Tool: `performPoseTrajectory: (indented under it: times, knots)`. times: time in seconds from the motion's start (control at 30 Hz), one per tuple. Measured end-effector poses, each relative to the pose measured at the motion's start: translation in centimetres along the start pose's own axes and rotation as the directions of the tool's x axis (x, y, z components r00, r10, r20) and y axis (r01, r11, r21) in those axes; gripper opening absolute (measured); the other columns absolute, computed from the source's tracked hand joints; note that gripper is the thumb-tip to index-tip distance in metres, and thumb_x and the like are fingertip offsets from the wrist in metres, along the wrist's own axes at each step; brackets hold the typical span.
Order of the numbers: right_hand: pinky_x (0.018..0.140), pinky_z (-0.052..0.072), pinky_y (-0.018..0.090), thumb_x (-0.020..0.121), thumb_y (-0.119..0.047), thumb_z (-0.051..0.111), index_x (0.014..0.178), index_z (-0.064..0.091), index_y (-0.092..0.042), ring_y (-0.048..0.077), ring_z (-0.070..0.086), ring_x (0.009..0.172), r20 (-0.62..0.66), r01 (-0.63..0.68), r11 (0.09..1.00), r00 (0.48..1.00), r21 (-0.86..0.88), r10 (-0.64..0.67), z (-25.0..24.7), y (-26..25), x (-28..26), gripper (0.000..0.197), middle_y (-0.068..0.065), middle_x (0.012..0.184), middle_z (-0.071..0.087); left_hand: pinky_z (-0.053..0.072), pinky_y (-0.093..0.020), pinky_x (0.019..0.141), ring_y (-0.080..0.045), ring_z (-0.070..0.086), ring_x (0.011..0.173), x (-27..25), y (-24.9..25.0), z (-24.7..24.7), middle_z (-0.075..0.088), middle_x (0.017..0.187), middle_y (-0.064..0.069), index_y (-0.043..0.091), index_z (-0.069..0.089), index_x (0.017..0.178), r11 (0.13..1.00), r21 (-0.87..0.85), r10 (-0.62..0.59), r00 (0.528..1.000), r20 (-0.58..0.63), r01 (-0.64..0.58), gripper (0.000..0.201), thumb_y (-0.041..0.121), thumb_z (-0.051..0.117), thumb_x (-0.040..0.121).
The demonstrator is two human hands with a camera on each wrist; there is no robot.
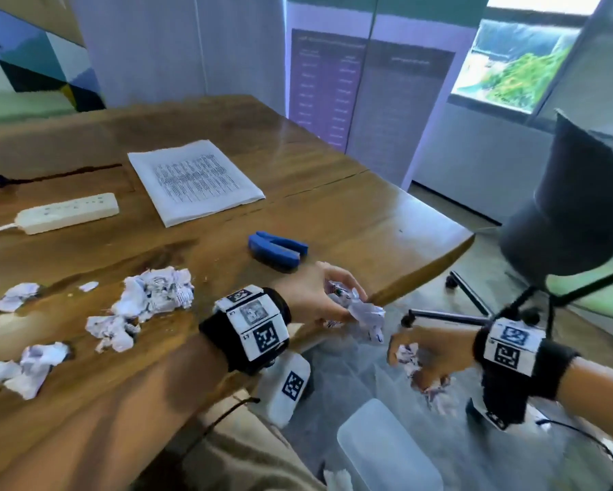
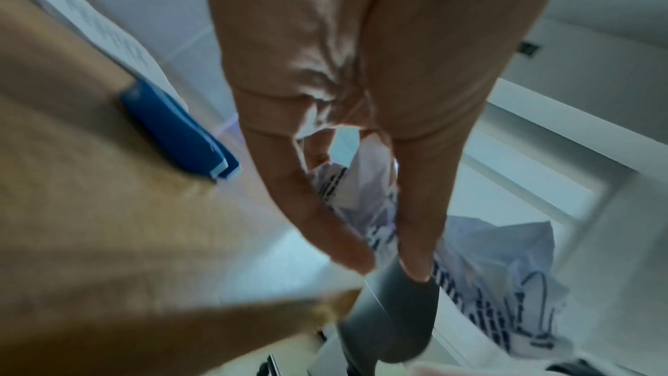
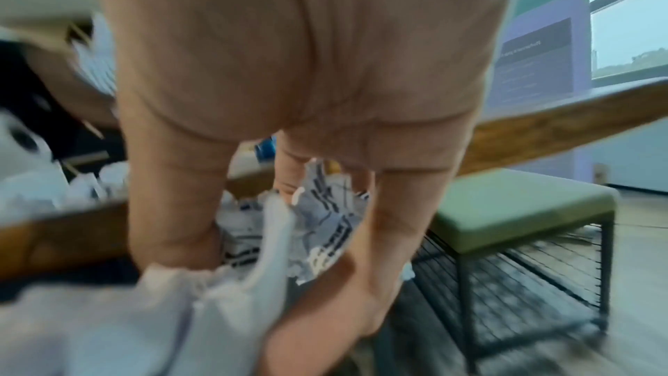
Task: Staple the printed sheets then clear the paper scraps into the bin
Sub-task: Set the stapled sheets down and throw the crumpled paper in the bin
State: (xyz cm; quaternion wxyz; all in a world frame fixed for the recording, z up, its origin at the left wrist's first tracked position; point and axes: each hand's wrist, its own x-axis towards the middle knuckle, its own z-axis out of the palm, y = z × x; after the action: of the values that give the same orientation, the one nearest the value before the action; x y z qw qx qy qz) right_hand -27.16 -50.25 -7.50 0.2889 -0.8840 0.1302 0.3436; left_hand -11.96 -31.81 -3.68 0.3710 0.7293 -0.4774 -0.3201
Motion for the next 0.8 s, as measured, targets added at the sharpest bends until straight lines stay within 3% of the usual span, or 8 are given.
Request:
performPoseTrajectory:
  times: [0.1,0.13,0.23,0.3,0.4,0.5,0.63,0.8]
  knots:
    - [0.065,0.051,0.01,0.078,-0.022,0.073,0.079,0.04,-0.05,0.004,0.057,0.079,-0.003,-0.146,0.987,0.989,-0.07,0.146,3.3,4.9,2.6,0.043,-0.015,0.09,0.06,0.045,-0.008,0.055,0.002,0.056,0.062,1.6,0.1,4.0,0.057,0.086,0.007,0.011,0.072,0.098,1.0,-0.008,0.017,0.996,0.086,-0.016,0.027,0.013,0.078,0.072]
    - [0.058,0.05,0.008,0.077,-0.022,0.073,0.077,0.04,-0.049,0.007,0.057,0.08,-0.017,-0.194,0.979,0.981,-0.058,0.193,4.2,6.2,3.4,0.042,-0.011,0.093,0.058,0.045,-0.005,0.051,0.006,0.056,0.058,2.1,-0.1,5.1,0.057,0.086,0.005,0.008,0.071,0.1,0.999,-0.032,0.012,0.993,0.121,-0.008,0.028,0.009,0.078,0.072]
    - [0.036,0.047,0.017,0.076,-0.007,0.071,0.09,0.054,-0.029,0.011,0.059,0.05,-0.026,-0.308,0.948,0.95,0.083,0.311,7.7,9.6,5.9,0.031,0.0,0.078,0.057,0.048,-0.007,0.052,0.007,0.058,0.057,3.5,-1.2,7.9,0.06,0.088,0.004,0.009,0.071,0.101,0.994,-0.094,-0.033,0.98,0.196,0.052,0.03,0.007,0.078,0.072]
    - [0.044,0.053,0.026,0.072,-0.009,0.071,0.096,0.055,-0.03,0.023,0.064,0.061,-0.061,-0.334,0.939,0.939,0.082,0.339,10.0,11.6,7.3,0.036,0.004,0.082,0.059,0.05,-0.011,0.056,0.003,0.059,0.06,4.3,-2.3,9.6,0.062,0.088,0.002,0.011,0.071,0.099,0.991,-0.087,-0.08,0.971,0.226,0.102,0.029,0.011,0.079,0.071]
    - [0.07,0.055,0.033,0.072,-0.015,0.071,0.109,0.058,-0.028,0.024,0.062,0.079,-0.088,-0.379,0.925,0.921,0.038,0.381,13.3,13.7,9.3,0.042,-0.001,0.093,0.052,0.057,-0.027,0.068,-0.013,0.062,0.071,5.7,-4.4,12.5,0.067,0.091,-0.008,0.012,0.071,0.094,0.972,-0.089,-0.184,0.938,0.294,0.219,0.026,0.011,0.08,0.07]
    - [0.083,0.047,0.026,0.074,-0.018,0.069,0.123,0.056,-0.025,0.022,0.052,0.084,-0.126,-0.402,0.912,0.904,0.08,0.409,16.3,15.3,11.5,0.051,0.0,0.102,0.038,0.058,-0.038,0.075,-0.02,0.062,0.075,7.2,-6.6,15.2,0.066,0.092,-0.013,0.007,0.068,0.098,0.938,-0.084,-0.293,0.899,0.324,0.336,0.031,0.005,0.08,0.069]
    - [0.087,0.046,0.026,0.07,-0.022,0.076,0.124,0.053,-0.029,0.026,0.054,0.088,-0.129,-0.408,0.894,0.892,0.184,0.433,19.9,17.5,14.1,0.059,0.005,0.112,0.037,0.051,-0.018,0.051,-0.011,0.056,0.064,8.8,-8.9,17.7,0.062,0.084,-0.009,0.016,0.066,0.089,0.91,-0.035,-0.386,0.873,0.297,0.414,0.025,0.002,0.077,0.071]
    - [0.097,0.041,0.029,0.071,-0.024,0.079,0.135,0.045,-0.032,0.03,0.053,0.114,-0.074,-0.367,0.908,0.919,0.201,0.388,21.0,18.4,15.3,0.074,0.011,0.125,0.043,0.047,-0.011,0.04,-0.018,0.058,0.074,9.7,-11.0,19.9,0.061,0.089,-0.006,0.011,0.071,0.1,0.875,0.023,-0.467,0.832,0.3,0.484,0.03,0.004,0.076,0.072]
